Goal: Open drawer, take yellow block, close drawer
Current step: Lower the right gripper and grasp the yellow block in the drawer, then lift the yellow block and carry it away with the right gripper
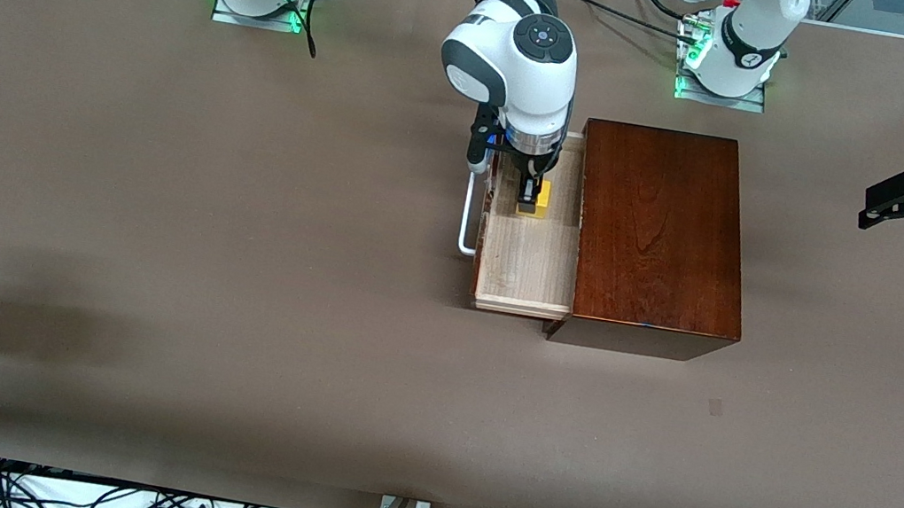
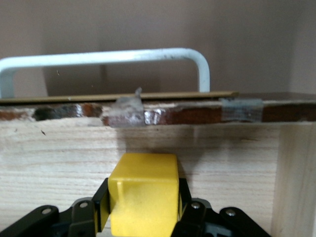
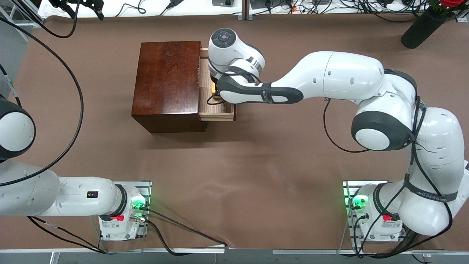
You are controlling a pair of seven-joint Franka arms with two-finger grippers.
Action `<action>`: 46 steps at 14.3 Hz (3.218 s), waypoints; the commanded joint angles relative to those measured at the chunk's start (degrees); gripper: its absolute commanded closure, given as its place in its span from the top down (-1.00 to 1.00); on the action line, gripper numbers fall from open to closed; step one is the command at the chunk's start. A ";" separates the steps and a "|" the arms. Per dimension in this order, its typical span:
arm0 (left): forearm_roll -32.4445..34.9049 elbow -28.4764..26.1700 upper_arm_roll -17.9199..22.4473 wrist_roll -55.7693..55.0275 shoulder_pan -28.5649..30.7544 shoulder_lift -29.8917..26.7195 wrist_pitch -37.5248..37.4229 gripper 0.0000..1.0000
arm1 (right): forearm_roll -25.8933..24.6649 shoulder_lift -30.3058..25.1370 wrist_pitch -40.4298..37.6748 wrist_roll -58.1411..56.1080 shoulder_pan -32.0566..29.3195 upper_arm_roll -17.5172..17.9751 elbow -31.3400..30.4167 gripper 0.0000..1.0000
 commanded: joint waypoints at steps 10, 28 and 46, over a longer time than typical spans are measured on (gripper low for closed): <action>-1.81 1.30 0.03 0.98 0.20 0.77 -0.04 1.00 | 7.53 -11.66 -31.25 -40.88 -8.20 0.06 13.19 -1.00; -1.73 3.32 -0.50 0.63 -0.33 1.47 0.22 1.00 | 16.77 -31.09 -25.94 -153.00 -27.73 -34.99 -20.63 -1.00; 2.76 4.29 -0.06 0.54 0.90 4.38 0.93 1.00 | 36.90 -3.06 3.71 -191.00 -39.34 -41.79 -19.52 -1.00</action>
